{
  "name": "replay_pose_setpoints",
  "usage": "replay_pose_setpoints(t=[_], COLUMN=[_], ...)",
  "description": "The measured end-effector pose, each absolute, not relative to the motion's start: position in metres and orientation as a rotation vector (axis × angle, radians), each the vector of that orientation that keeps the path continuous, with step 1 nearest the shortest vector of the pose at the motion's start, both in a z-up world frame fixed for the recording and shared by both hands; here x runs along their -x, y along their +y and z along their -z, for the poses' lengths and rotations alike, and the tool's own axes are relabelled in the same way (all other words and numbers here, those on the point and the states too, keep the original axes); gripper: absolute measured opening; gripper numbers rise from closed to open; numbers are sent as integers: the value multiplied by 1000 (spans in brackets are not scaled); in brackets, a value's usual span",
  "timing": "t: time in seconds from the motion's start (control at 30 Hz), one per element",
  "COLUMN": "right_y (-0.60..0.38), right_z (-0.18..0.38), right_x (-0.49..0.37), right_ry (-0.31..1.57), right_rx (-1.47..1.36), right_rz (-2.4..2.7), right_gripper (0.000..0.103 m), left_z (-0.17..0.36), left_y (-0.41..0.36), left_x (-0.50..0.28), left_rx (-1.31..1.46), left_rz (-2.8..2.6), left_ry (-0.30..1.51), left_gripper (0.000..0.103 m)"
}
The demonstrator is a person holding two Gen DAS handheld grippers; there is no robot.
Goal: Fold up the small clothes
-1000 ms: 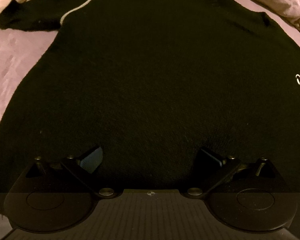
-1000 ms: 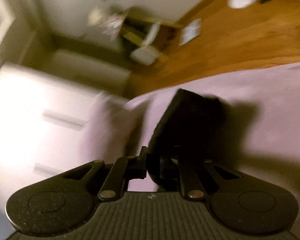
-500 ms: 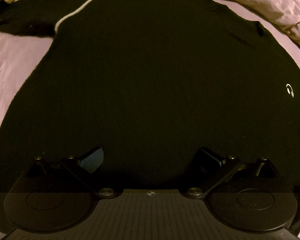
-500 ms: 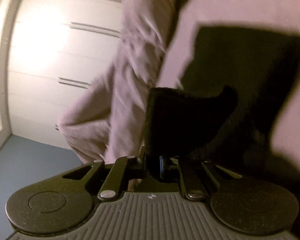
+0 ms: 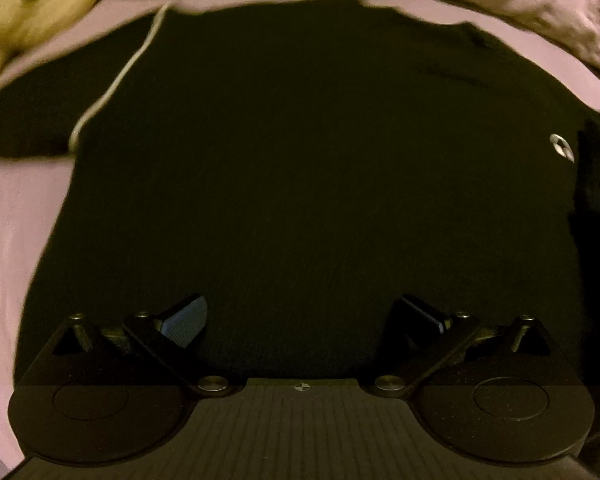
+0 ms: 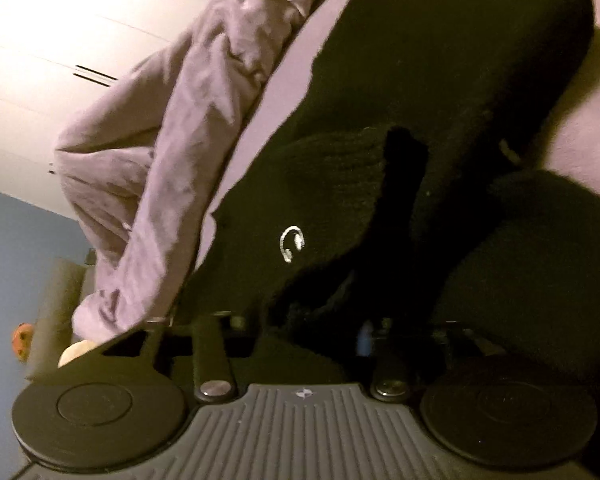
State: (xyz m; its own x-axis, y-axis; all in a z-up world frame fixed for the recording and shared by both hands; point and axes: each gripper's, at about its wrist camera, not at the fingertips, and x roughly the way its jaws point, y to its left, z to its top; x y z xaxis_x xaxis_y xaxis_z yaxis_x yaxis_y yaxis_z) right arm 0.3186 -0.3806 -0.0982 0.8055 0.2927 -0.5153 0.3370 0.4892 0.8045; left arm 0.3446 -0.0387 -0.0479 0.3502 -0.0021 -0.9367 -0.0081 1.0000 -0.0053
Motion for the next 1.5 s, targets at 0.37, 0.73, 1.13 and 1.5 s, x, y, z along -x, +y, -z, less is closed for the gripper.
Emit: replay_pose_setpoints(t=[0.37,0.73,1.13,1.5], right_y=[-424,-433,-436,-432], right_z=[97,112,114,112], right_x=[-230,-223,-216,-216], right_ry=[556,556,563,570], right_rx=[-1225,-1311,-1315,-1307], right_rz=[164,113,92,107], right_gripper=[61,60,60,60], left_z=[28,77,78,76], left_y=[-183,-254,-240,-171], left_x=[-368,-389,-400,-413], left_rx=[-114,-102,107,457], left_rz=[468,498,568,473], left_ry=[931,921,1020,1032], left_gripper=[103,103,32,12])
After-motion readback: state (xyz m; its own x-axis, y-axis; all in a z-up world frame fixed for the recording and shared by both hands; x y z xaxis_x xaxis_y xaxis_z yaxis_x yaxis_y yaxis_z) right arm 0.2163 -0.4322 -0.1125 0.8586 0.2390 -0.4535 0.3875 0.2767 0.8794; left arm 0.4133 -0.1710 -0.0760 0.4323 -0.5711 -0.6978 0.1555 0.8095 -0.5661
